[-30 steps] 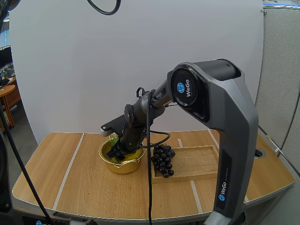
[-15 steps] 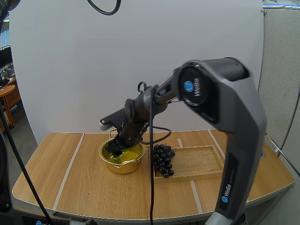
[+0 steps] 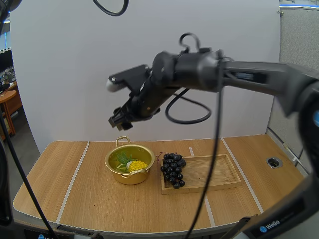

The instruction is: Open the pot, put the pineapple inside, and close it

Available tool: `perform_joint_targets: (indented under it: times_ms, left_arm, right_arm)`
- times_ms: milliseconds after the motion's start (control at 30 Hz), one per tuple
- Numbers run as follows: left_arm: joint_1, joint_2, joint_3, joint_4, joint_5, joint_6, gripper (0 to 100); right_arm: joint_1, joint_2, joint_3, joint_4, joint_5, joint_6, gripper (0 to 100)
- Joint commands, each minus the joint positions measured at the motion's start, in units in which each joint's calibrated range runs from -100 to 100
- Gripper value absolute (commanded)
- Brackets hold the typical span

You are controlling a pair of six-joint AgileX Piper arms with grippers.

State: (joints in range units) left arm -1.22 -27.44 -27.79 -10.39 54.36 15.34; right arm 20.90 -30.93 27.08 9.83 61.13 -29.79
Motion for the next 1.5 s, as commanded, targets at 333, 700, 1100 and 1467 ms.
perform_joint_targets:
  times_ms: [333,700,1100,1467]
  left_arm:
    - [0.04,-0.47,-0.5,0.07,-2.03,-0.27,0]
    - [0.04,-0.47,-0.5,0.07,-2.03,-0.27,0]
    - [0.04,-0.47,-0.5,0.07,-2.03,-0.27,0]
    - [0.04,-0.47,-0.5,0.07,-2.03,-0.27,0]
  right_arm:
    - [0.03,-18.7,0.04,-2.68,15.23,3.79,100]
    - [0.03,-31.51,6.47,-5.9,21.43,5.24,92]
    - [0.03,-45.22,11.79,-3.34,26.34,6.87,0]
    - [0.03,-58.9,18.74,-1.83,29.87,7.47,0]
